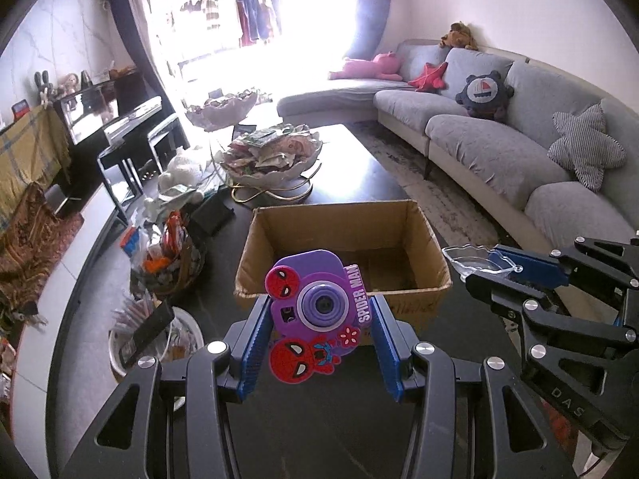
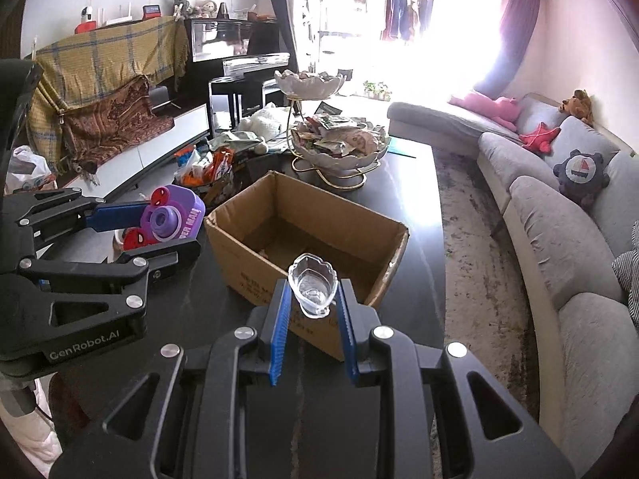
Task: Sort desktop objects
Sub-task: 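Carry the Spider-Man toy and leaf dish over the open cardboard box with both tools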
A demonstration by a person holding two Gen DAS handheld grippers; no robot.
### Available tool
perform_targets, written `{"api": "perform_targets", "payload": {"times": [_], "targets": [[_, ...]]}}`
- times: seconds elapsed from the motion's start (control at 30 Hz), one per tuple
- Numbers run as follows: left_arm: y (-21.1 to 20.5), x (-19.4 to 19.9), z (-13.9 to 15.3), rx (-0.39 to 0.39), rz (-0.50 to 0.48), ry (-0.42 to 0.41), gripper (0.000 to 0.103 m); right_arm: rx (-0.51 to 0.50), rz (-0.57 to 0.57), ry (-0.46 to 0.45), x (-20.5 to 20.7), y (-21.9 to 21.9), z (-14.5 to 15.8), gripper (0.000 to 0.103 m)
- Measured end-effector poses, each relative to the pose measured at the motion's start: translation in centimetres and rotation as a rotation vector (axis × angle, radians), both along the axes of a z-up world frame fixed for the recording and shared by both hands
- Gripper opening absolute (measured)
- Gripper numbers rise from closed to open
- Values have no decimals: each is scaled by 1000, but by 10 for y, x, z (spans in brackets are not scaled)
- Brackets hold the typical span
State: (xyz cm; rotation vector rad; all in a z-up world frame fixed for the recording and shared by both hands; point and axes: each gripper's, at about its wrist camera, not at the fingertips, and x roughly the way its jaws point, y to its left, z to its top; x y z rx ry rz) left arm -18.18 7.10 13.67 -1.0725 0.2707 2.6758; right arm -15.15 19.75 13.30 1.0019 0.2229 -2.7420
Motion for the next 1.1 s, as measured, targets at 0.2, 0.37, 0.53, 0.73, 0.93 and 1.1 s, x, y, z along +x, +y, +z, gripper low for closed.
{"api": "perform_targets", "payload": {"times": [0.2,0.37,0.53,0.73,0.93,1.1], "targets": [[3,-21,-2,12,-9,-17,45,4,-10,-10,-18,2,0,21],[4,-32,-4,9,-13,-19,45,7,-11,-18,-30,0,-3,21],[5,-44,-4,9,-17,-19,45,10,-11,-21,-39,-1,-4,21],[5,-60,-9,4,-16,-28,45,12,-25,-28,-53,2,-8,21],[5,-76,-19,3,-15,-49,45,21,-34,-42,-69,4,-15,21],[8,-87,-29,1,-25,-66,45,21,-34,-62,-79,6,-24,21]]}}
